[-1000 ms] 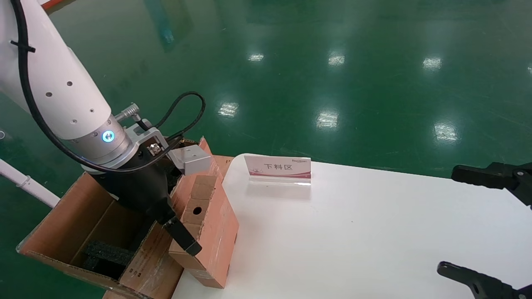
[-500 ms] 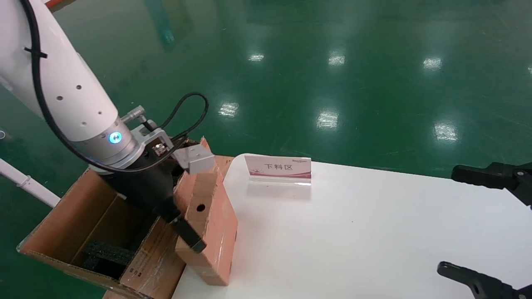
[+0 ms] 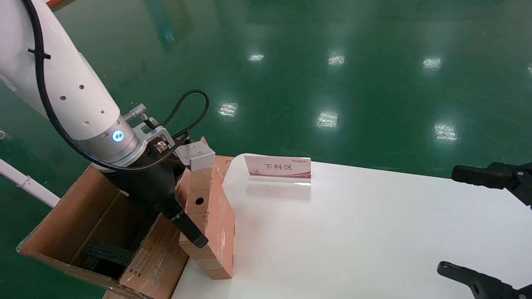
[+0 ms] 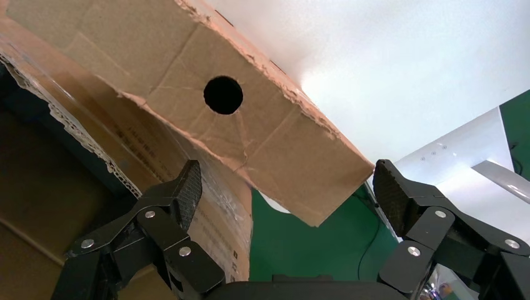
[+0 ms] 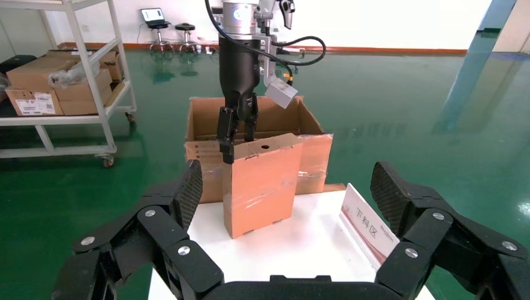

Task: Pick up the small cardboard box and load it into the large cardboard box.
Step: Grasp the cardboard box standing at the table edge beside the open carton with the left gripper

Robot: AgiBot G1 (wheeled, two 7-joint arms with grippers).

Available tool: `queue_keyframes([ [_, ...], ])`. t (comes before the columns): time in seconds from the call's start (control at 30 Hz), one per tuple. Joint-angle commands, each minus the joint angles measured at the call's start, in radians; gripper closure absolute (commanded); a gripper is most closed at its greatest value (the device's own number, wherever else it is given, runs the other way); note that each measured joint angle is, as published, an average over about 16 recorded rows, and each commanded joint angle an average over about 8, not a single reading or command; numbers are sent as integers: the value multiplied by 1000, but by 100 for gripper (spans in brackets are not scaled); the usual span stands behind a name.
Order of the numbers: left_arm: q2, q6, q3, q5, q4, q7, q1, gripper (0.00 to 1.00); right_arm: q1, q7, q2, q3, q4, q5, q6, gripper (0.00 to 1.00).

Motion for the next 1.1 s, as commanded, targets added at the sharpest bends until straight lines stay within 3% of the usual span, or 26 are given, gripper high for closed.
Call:
queue_keyframes([
  [0.03, -1, 0, -2, -3, 1, 1, -1, 0, 0, 0, 0, 0, 0, 0, 0, 0],
  [0.13, -3, -31, -4, -4, -2, 0, 18, 0, 0, 0, 0, 0, 0, 0, 0, 0],
  [0.4, 11, -251, 7, 36, 98, 90, 201, 0, 0, 0, 0, -1, -1, 0, 0, 0],
  [0.67, 18, -239, -15, -2, 188, 178, 206, 0, 1, -1, 0, -1, -1, 1, 0, 0],
  [1.1, -1, -245, -32, -10, 205, 207, 182, 0, 1, -1, 1, -2, -1, 1, 0, 0],
])
